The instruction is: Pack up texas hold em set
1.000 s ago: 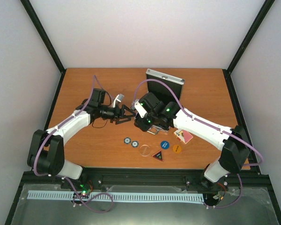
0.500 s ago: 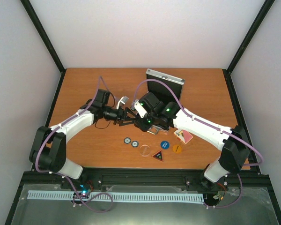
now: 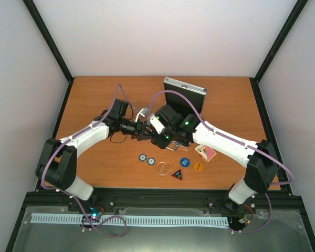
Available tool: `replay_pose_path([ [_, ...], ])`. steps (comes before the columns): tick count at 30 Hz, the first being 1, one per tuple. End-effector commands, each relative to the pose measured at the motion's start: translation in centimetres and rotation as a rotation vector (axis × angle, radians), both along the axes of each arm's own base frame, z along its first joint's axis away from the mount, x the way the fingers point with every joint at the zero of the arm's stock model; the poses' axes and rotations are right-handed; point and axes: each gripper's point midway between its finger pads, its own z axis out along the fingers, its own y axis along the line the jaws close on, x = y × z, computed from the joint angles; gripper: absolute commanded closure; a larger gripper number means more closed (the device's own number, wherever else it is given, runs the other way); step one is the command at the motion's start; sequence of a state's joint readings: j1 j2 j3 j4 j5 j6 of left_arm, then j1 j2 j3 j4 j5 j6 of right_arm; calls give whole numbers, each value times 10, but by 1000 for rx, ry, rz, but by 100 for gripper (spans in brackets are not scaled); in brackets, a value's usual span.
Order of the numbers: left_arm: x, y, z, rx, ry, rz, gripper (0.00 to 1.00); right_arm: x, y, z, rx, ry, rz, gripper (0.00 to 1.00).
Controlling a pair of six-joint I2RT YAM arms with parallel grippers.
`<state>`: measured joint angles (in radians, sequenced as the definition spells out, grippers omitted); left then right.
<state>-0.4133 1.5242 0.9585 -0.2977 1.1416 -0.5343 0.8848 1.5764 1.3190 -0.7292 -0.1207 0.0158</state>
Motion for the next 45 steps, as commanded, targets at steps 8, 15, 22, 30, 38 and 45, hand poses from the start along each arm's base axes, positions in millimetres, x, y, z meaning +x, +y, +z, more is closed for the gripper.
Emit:
replay_pose_path([
  [8, -14, -4, -5, -5, 3, -60, 47, 13, 6, 12, 18, -52, -1, 92],
  [15, -13, -4, -5, 3, 1, -52, 32, 14, 5, 17, 20, -69, -2, 92],
  [22, -10, -4, -3, 5, -10, -43, 31, 13, 4, 17, 18, -59, 0, 92],
  [30, -6, -4, -14, 36, 6, -23, 32, 9, -3, 22, 21, -67, -8, 92],
  [38, 14, -9, -6, 25, -14, 1, 28, 6, -5, 21, 16, -60, -9, 92],
  [45, 20, -8, 4, -15, -37, -5, 38, 5, -6, 20, 14, -59, -7, 92],
])
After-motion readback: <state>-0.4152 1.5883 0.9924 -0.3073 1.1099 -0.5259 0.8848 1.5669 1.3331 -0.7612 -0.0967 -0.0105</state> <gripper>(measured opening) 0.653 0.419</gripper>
